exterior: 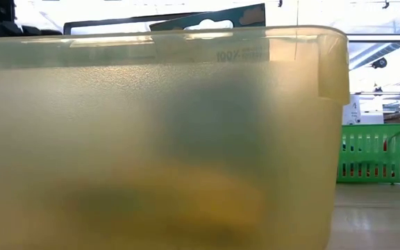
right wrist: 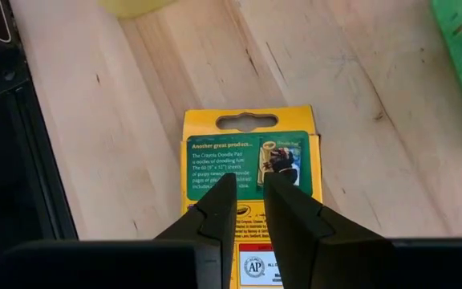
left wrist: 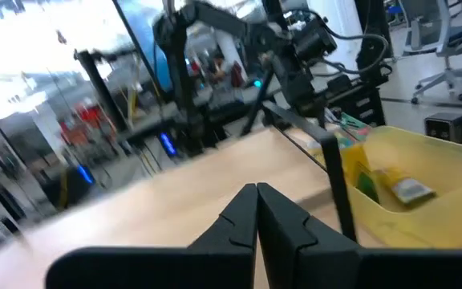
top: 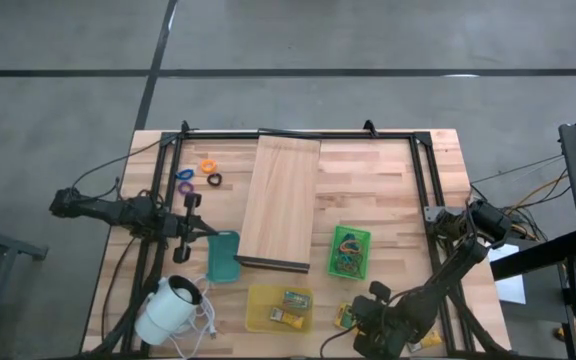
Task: Pick & Place Office Desk Supplies
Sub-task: Put the large yellow crayon box into the yellow bin
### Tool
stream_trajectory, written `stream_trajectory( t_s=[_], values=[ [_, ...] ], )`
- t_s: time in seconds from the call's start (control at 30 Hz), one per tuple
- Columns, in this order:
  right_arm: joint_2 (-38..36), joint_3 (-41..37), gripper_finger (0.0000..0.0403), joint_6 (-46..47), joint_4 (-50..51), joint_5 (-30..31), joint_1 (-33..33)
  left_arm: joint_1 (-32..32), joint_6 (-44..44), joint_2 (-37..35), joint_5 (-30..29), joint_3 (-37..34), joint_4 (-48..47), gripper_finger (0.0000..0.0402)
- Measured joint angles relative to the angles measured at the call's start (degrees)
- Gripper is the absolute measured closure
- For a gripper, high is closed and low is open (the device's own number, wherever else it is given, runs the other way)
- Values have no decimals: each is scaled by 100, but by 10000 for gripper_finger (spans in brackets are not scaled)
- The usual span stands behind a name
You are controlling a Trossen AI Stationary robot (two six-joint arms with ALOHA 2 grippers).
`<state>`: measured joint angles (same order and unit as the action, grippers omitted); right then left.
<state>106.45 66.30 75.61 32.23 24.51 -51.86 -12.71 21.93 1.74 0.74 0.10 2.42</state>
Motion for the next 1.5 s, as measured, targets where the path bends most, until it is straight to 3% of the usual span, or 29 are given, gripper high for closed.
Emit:
stream_trajectory(
  t_s=[0.23,0.53,0.67,0.83,1.23,1.5],
  values=[
    [0,0,339,-19,2,9,0,0,-1576,-3,38,1,261,390],
    [0,0,339,70,0,100,0,0,-1284,5,-155,82,407,390],
    [0,0,339,68,2,122,2,-1,-1339,347,-656,585,136,390],
    [0,0,339,68,11,121,2,-2,-1326,1511,-720,1317,54,390],
    [-9,0,339,92,11,120,2,-2,-1614,5638,-526,4128,-226,390],
    [-9,0,339,92,22,116,-11,-9,-2411,7470,-502,5593,-420,390]
  ],
)
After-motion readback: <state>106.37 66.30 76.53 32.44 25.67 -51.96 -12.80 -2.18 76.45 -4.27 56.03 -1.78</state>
